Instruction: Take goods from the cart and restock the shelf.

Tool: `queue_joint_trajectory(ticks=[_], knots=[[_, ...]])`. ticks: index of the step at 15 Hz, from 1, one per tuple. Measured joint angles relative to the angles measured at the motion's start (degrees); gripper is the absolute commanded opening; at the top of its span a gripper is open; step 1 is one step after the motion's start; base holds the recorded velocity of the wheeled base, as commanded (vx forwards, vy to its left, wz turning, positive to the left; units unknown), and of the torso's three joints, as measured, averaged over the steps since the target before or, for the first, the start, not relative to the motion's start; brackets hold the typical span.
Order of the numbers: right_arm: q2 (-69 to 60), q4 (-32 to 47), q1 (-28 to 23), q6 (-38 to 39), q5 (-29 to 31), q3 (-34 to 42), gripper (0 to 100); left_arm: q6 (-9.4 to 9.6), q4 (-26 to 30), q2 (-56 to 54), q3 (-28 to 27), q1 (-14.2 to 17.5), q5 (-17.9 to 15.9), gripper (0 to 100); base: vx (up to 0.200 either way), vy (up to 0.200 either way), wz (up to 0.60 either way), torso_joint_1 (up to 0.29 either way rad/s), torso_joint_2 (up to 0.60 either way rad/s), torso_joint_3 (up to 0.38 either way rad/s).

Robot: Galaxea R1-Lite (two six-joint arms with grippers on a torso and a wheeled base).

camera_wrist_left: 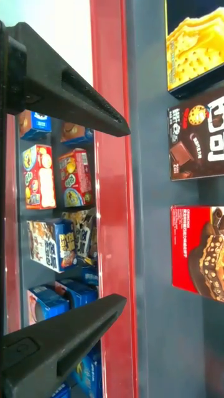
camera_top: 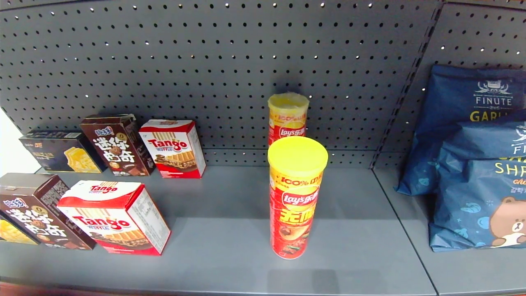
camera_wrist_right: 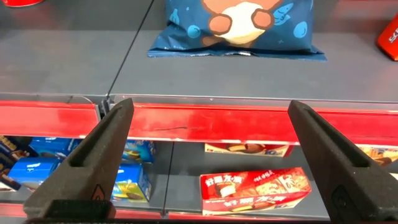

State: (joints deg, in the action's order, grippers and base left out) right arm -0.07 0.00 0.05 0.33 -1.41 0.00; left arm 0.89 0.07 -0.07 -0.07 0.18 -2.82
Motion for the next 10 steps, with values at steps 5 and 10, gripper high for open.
queue_joint_trajectory(ticks=[5, 10], knots=[[0.0, 0.0, 0.0, 0.0, 0.0, 0.0, 100, 0.01, 0.0, 0.0, 0.0, 0.0, 0.0, 100, 0.0, 0.0, 0.0, 0.0, 0.0, 0.0], [0.0, 0.0, 0.0, 0.0, 0.0, 0.0, 100, 0.06, 0.0, 0.0, 0.0, 0.0, -0.1, 100, 0.0, 0.0, 0.0, 0.0, 0.0, 0.0]])
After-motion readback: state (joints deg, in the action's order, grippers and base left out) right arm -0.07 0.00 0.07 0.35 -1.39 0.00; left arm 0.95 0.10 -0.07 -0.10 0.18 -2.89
